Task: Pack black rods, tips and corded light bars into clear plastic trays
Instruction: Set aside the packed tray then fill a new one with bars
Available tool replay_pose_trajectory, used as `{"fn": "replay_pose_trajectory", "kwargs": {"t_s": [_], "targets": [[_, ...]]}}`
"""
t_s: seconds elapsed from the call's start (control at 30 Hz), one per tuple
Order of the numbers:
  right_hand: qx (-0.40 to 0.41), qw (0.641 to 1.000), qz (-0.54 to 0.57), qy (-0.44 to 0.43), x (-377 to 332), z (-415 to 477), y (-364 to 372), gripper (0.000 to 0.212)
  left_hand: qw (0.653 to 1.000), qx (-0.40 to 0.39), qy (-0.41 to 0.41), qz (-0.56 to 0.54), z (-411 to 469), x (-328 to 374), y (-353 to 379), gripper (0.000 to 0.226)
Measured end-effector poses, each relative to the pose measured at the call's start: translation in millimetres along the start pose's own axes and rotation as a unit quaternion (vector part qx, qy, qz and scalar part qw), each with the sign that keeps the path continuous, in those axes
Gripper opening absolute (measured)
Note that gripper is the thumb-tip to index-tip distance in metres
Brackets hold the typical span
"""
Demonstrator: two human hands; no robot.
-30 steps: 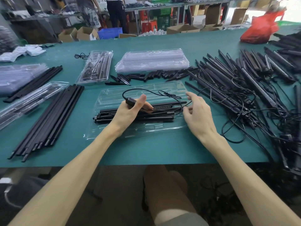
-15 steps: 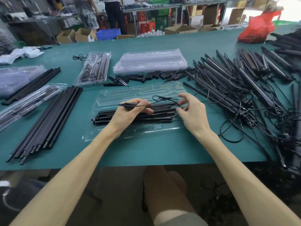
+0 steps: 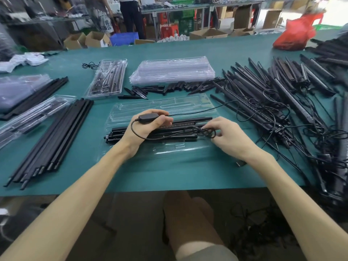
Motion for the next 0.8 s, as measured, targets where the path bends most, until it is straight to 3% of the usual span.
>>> {"fn": "replay_pose_trajectory", "kwargs": {"t_s": [0.07, 0.27, 0.37, 0.53, 0.7, 0.8], "targets": [[-0.023, 1.000, 0.016, 0.009, 2.5, -2.2, -0.6, 0.045, 0.999, -0.032, -0.010, -0.018, 3.1, 0.1, -1.1, 0.030], [0.031, 0.990, 0.131, 0.039, 8.6, -6.9, -10.0, 0.029, 0.983, -0.147, -0.065, -0.086, 8.0, 12.2, -6.4, 0.053], [0.060, 0.982, 0.170, 0.053, 10.4, -8.7, -12.0, 0.027, 0.968, -0.181, -0.096, -0.145, 8.8, 21.8, -6.7, 0.053], [0.104, 0.971, 0.197, 0.082, 14.4, -6.7, -20.3, 0.018, 0.954, -0.136, -0.129, -0.235, 14.0, 31.0, -7.6, 0.047], [0.099, 0.968, 0.200, 0.112, 18.5, -5.5, -16.3, 0.021, 0.926, -0.070, -0.140, -0.345, 19.7, 43.7, -5.7, 0.045], [0.063, 0.951, 0.263, 0.149, 21.4, -3.6, -10.6, 0.022, 0.945, -0.054, -0.135, -0.292, 23.2, 50.0, -6.6, 0.039]]}}
Point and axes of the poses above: each hand's wrist, its own z-axis towards the middle knuckle, its own y-axis out of the palm, x = y × z, the point moved 9 cm from there along z, towards the middle knuckle, and after that the axes turned 5 degrees about y, right-handed, at the moved point
